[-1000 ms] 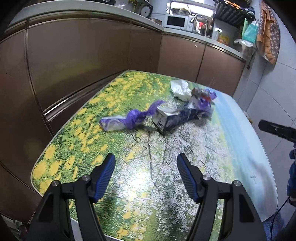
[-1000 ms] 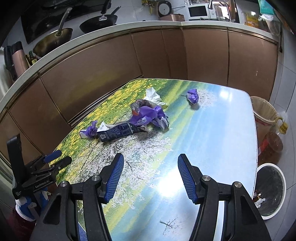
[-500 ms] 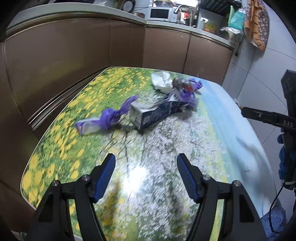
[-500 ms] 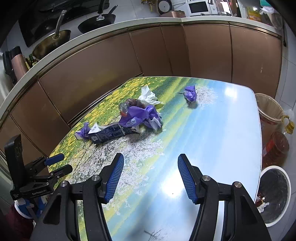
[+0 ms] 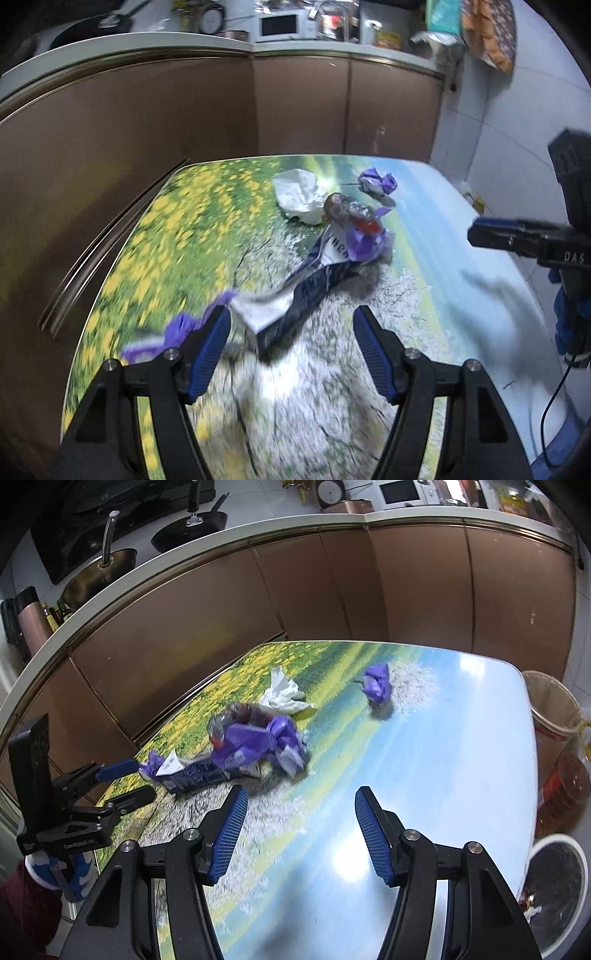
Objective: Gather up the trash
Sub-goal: 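Grasp the white milk carton with the left gripper while the right grasps a purple bag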
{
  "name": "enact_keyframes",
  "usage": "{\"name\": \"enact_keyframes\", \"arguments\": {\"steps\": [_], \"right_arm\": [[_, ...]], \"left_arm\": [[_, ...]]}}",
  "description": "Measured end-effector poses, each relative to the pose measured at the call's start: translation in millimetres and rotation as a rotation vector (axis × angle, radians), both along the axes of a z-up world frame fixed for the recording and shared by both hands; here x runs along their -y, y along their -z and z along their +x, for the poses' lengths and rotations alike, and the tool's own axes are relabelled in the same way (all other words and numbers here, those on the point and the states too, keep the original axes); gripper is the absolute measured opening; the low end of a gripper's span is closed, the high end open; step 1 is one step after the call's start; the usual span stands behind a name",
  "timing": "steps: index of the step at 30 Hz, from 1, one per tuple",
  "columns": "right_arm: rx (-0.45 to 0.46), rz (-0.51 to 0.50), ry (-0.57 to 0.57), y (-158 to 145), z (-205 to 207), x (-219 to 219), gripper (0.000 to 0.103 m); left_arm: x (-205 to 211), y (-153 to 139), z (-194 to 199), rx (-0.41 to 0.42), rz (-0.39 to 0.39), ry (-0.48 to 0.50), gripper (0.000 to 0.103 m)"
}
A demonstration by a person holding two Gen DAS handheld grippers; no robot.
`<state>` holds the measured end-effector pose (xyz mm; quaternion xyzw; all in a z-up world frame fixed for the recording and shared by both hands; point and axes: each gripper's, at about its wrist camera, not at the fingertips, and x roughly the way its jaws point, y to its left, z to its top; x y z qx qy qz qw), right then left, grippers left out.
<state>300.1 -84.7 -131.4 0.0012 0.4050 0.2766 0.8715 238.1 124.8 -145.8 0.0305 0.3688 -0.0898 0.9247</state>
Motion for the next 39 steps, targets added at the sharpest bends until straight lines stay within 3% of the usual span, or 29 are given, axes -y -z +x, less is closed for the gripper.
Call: {"name": "enact_keyframes", "arguments": {"steps": [8, 12, 18, 25, 28, 29, 35, 39], "right_arm": [[-0.038, -0.035, -0.087, 22.2, 41.0, -25.3, 0.059], [-0.056, -0.084, -0.126, 38.9, 51.9, -36.5, 0.055], [-0.030, -0.147, -0.196, 48.7, 62.0, -57.0, 0.048], [-0.026, -0.128, -0.244, 51.3, 71.9, -70.4, 0.048], [-0.039, -0.109, -0.251, 53.0, 75.9, -71.3, 0.036], [-0.041, -0.108, -0.254, 53.7, 76.6, -71.8, 0.025], [-0.041, -0.113, -0.246, 54.4, 75.9, -67.0, 0.017], [-0.034, -0.109, -0.225, 50.7, 68.9, -53.1, 0.016]], "left_arm": [[7.4, 14.1, 41.2, -0.064, 0.035, 0.080, 0.067], [13.3, 22.4, 51.9, -0.083, 0.066, 0.109, 0.066], [16.6, 30.1, 63.2, -0.100, 0.051, 0.119, 0.066], [15.3, 37.5, 74.9, -0.131, 0.022, 0.111, 0.052], [17.8, 36.8, 75.1, -0.141, 0.014, 0.121, 0.046], [19.6, 37.2, 75.5, -0.144, 0.017, 0.125, 0.044], [30.8, 40.4, 76.3, -0.153, 0.035, 0.138, 0.025], [36.2, 36.0, 71.9, -0.141, 0.024, 0.146, 0.024]]}}
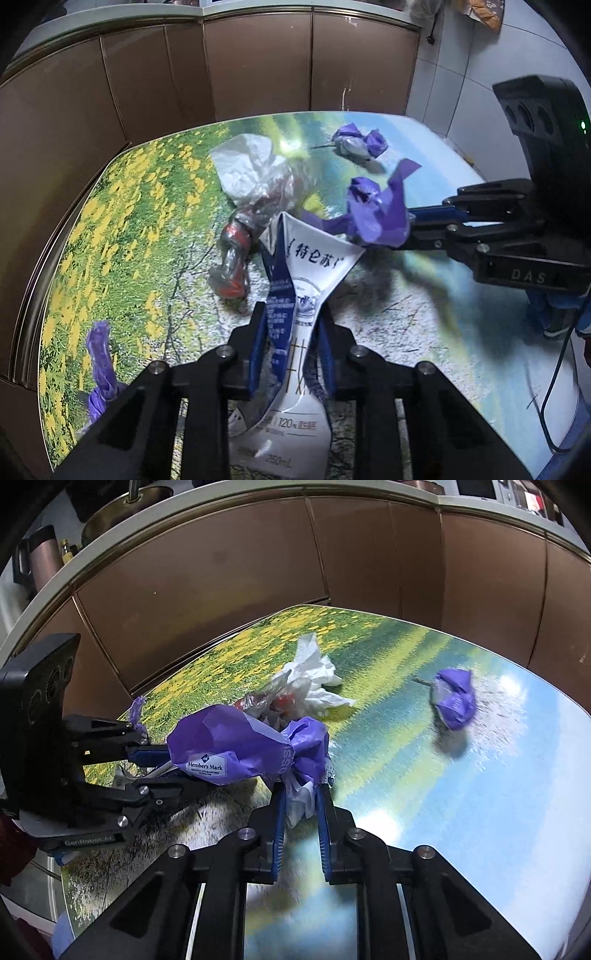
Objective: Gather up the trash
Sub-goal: 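Grasp the white milk carton with the left gripper while the right grasps a purple bag, then carry the carton and purple bag over the floor bin and open both grippers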
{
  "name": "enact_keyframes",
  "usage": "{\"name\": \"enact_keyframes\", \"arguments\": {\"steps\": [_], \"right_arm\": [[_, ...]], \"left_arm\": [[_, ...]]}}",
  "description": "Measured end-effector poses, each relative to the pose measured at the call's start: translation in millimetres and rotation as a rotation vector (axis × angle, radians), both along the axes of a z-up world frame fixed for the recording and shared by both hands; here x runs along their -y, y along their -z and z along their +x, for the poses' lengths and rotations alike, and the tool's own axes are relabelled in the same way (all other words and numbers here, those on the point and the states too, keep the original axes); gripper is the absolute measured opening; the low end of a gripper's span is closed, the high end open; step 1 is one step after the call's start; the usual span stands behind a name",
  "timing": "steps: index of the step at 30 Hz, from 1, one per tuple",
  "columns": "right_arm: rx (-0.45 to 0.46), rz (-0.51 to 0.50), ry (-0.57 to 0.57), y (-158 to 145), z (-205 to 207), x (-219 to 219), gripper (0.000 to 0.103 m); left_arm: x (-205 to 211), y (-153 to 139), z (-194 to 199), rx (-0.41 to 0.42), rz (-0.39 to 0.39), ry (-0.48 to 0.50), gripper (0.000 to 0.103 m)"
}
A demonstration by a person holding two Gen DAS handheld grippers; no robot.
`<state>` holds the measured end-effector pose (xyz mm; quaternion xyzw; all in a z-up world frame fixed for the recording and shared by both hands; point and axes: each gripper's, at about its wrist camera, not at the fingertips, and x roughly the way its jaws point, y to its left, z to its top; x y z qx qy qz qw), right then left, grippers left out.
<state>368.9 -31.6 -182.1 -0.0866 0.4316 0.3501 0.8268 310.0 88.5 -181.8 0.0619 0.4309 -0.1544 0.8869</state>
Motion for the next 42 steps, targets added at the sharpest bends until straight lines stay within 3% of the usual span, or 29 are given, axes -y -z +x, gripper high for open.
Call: {"name": "enact_keyframes", "arguments": {"steps": [13, 23, 28, 33, 42], "right_arm": [[0.006, 0.046, 0.123, -27.9, -57.2, 65.1, 0.016], [0.057, 0.083, 0.176, -67.4, -128.0, 96.4, 0.016], [0.087, 0.115, 0.209, -83.8, -167.4, 114.9, 0.016], [0.126, 0.152, 0.251, -104.7, -199.5, 142.8, 0.016], [0.200, 0.178, 0.328, -126.5, -232.2, 200.0, 0.016]], "left_arm": [[11.3, -22.3, -53.1, 0.021, -0.159, -0.011, 0.024], [-4.8, -49.5, -118.2, 0.064, -0.212, -0.089, 0.024], [-1.7, -76.2, -144.1, 0.118, -0.202, -0.100, 0.024], [16.9, -103.7, -165.2, 0.186, -0.139, -0.116, 0.024], [87.4, -126.4, -181.3, 0.231, -0.066, -0.060, 0.024]]}}
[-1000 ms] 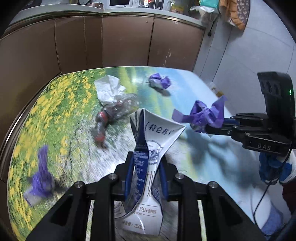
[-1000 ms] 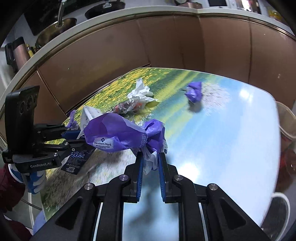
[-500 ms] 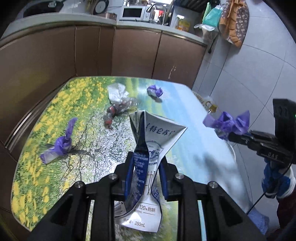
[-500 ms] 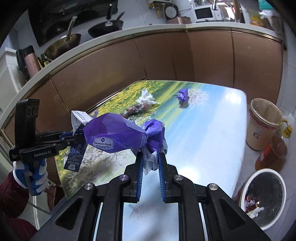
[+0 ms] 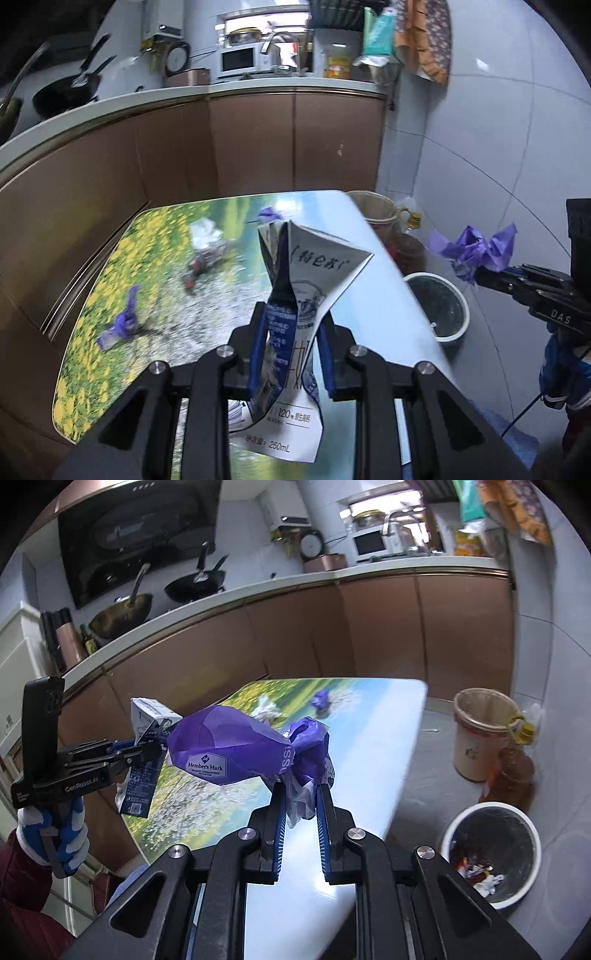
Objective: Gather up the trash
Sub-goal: 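Carry the carton and purple bag over the floor bin and open both grippers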
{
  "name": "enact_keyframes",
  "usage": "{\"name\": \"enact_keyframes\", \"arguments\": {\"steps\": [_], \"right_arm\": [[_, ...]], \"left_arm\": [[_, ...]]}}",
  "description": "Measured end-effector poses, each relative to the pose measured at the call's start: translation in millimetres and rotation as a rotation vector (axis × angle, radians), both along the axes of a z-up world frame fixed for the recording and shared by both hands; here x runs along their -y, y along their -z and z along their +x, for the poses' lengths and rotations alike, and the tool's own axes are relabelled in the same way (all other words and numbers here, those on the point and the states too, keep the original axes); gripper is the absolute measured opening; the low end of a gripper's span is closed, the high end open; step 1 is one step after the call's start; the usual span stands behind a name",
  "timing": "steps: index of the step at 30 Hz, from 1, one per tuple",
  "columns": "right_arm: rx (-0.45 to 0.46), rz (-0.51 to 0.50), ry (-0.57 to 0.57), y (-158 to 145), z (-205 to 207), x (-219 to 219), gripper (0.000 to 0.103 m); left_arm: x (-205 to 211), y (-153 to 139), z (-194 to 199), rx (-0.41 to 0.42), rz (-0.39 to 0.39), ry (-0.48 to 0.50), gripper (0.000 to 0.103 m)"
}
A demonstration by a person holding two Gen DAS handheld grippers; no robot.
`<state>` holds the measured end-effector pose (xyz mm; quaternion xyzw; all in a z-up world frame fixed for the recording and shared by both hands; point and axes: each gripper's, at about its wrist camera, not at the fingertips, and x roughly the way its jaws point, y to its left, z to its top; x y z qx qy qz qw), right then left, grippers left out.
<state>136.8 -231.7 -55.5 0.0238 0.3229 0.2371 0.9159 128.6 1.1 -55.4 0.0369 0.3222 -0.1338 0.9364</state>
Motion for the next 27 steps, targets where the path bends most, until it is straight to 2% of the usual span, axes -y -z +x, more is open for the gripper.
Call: {"name": "enact_keyframes", "arguments": {"steps": [5, 12, 19, 27], "right_arm": [[-0.010, 0.053, 0.090, 7.9, 1.9, 42.0, 0.016], [-0.045, 0.072, 0.232, 32.3, 18.1, 87.7, 0.016], [-0.115, 0.076, 0.363, 70.8, 37.5, 131.1, 0.016], [-0.216, 0.091, 0.501, 124.5, 61.9, 163.8, 0.016]], "left_arm": [[55.5, 0.6, 17.3, -0.009, 0.052, 0.083, 0.024], [129.1, 19.6, 59.1, -0.052, 0.082, 0.199, 0.024], [189.5, 42.8, 89.6, -0.086, 0.100, 0.290, 0.024], [259.0, 82.3, 135.7, -0.182, 0.112, 0.390, 0.024]]}}
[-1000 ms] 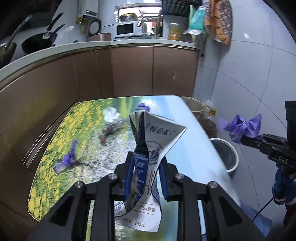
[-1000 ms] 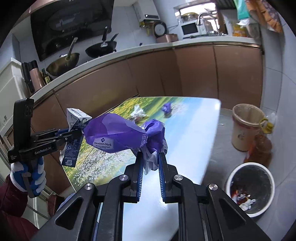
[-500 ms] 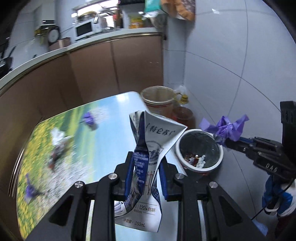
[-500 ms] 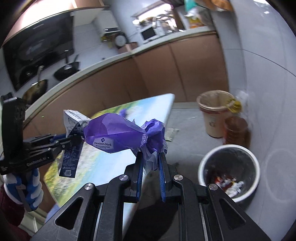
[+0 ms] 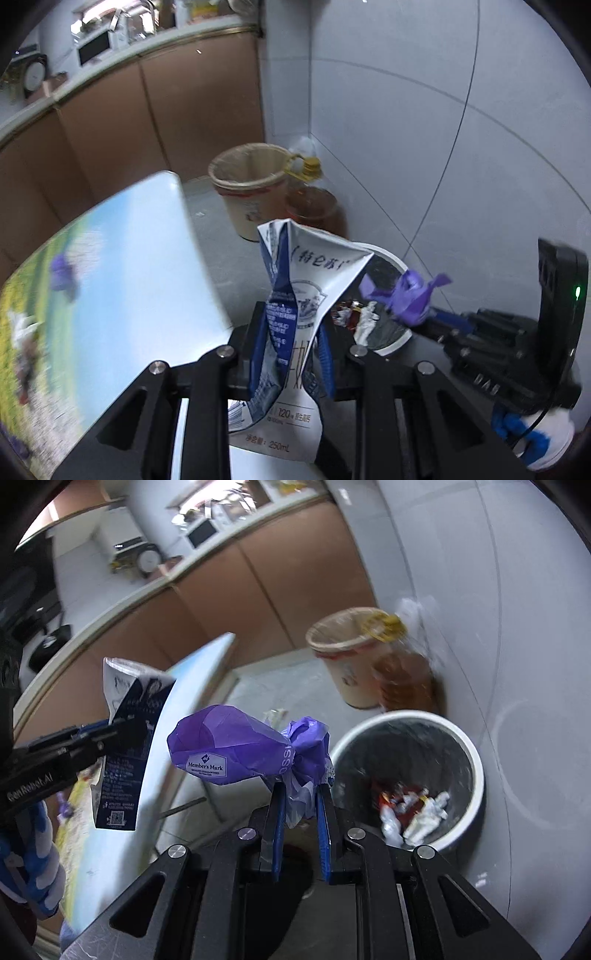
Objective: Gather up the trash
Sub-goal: 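Carry the carton and purple bag over the floor bin and open both grippers, then move both tools back over the table toward the remaining trash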
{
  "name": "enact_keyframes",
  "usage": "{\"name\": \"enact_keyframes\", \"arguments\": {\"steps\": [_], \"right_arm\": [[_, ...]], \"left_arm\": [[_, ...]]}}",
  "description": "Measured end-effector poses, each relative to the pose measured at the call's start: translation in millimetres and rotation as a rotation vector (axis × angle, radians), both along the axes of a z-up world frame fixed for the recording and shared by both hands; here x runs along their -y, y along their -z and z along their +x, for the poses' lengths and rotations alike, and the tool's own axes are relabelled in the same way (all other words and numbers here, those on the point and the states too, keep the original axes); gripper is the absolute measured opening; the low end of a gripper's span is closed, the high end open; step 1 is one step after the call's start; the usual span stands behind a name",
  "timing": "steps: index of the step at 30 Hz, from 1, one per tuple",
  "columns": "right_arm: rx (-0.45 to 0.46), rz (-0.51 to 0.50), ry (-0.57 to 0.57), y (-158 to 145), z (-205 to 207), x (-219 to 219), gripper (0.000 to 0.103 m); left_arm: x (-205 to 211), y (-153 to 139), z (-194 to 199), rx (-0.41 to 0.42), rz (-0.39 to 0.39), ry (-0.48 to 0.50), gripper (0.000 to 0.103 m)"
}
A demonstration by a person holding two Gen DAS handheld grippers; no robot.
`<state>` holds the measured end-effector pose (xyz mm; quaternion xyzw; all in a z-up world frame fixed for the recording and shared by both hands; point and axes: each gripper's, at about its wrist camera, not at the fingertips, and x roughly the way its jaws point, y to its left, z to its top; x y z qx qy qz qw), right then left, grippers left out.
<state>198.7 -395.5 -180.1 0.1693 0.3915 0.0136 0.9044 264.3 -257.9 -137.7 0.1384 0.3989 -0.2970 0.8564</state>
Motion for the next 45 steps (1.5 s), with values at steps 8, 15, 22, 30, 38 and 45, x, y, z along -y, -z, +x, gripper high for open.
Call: {"name": "enact_keyframes", "arguments": {"steps": [8, 15, 22, 30, 38, 45], "right_arm": [[-0.073, -0.071, 0.093, 31.2, 25.7, 28.2, 0.016], [-0.122, -0.107, 0.167, 51.5, 47.2, 55.0, 0.021], [-0.135, -0.149, 0.223, 56.5, 50.9, 66.5, 0.046], [-0.092, -0.160, 0.218, 34.9, 39.2, 55.7, 0.049], [0.060, -0.187, 0.160, -31.6, 19.0, 14.1, 0.054], [0.200, -0.205, 0.061, -94.8, -6.6, -38.2, 0.055]], "left_arm": [[75.6, 38.9, 43.6, -0.094, 0.028, 0.083, 0.024], [109.7, 63.2, 71.0, -0.217, -0.032, 0.102, 0.025], [117.7, 59.6, 78.4, -0.241, -0.115, 0.120, 0.052], [79.5, 17.7, 56.8, -0.145, -0.171, 0.080, 0.052], [-3.6, -44.1, 10.4, 0.071, -0.231, -0.034, 0.052], [-73.2, -82.2, -34.7, 0.174, -0.206, -0.105, 0.052]]}}
